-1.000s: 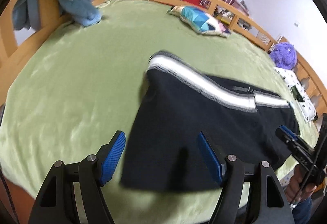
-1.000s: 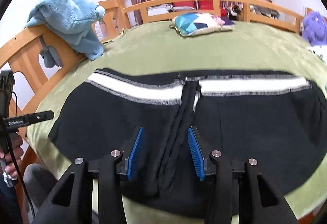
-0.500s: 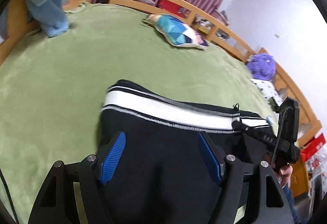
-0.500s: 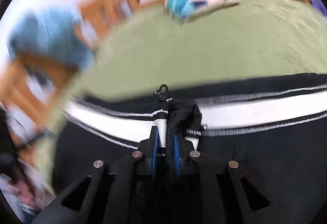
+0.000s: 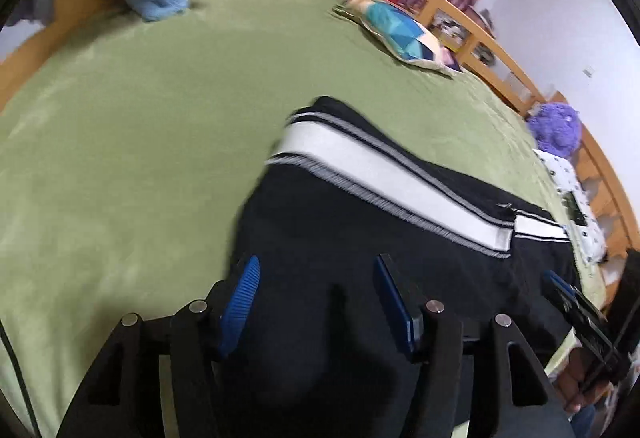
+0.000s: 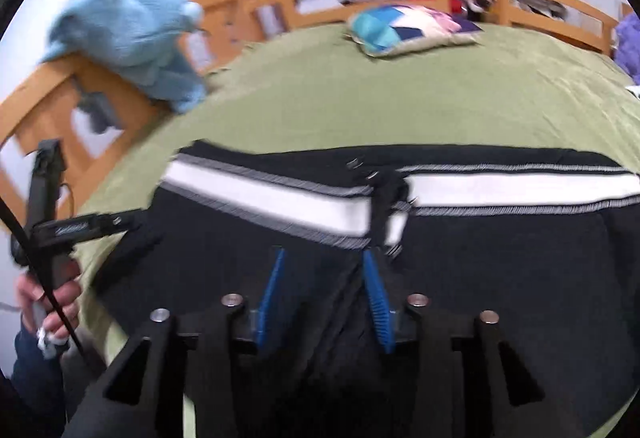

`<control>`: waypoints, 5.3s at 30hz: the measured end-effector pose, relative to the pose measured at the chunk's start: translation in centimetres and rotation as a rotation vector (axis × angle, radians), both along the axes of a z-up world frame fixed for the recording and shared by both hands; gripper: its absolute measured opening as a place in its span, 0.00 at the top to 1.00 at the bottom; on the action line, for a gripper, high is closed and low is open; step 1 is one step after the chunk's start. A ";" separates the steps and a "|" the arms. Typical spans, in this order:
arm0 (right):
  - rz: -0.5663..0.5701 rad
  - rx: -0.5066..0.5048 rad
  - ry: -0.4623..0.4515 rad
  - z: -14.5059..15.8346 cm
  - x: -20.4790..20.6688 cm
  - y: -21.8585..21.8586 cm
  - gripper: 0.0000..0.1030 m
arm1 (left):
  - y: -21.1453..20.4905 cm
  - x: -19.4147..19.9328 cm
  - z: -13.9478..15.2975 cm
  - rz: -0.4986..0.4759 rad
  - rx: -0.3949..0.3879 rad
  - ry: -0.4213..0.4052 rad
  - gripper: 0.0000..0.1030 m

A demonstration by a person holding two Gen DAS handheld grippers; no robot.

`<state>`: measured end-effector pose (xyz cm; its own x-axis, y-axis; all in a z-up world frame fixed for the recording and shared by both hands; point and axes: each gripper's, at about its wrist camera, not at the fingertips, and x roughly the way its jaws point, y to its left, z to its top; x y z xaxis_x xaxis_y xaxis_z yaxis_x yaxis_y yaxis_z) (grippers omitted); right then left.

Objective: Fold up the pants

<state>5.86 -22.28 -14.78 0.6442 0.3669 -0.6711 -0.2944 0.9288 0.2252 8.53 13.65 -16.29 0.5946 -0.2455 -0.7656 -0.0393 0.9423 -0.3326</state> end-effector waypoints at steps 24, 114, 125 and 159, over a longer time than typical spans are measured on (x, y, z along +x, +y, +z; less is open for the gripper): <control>-0.232 -0.079 -0.023 0.7 -6.8 -5.0 0.43 | -4.7 -5.0 7.2 -0.023 0.191 -0.174 0.86; -0.354 -0.036 0.089 -0.5 9.4 -34.4 0.26 | -32.4 3.9 0.9 -0.446 0.007 0.031 0.31; -0.228 0.163 0.230 -4.2 13.3 -35.1 0.17 | -32.8 8.5 -2.9 -0.413 -0.074 0.057 0.24; -0.247 0.191 0.227 -0.3 4.9 -13.3 0.50 | -11.9 9.5 0.1 -0.226 0.000 0.138 0.51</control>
<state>10.81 -35.60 -15.05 0.5716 0.3511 -0.7416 0.0107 0.9006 0.4346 18.05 1.74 -16.24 0.4145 -0.3601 -0.8358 0.1273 0.9323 -0.3386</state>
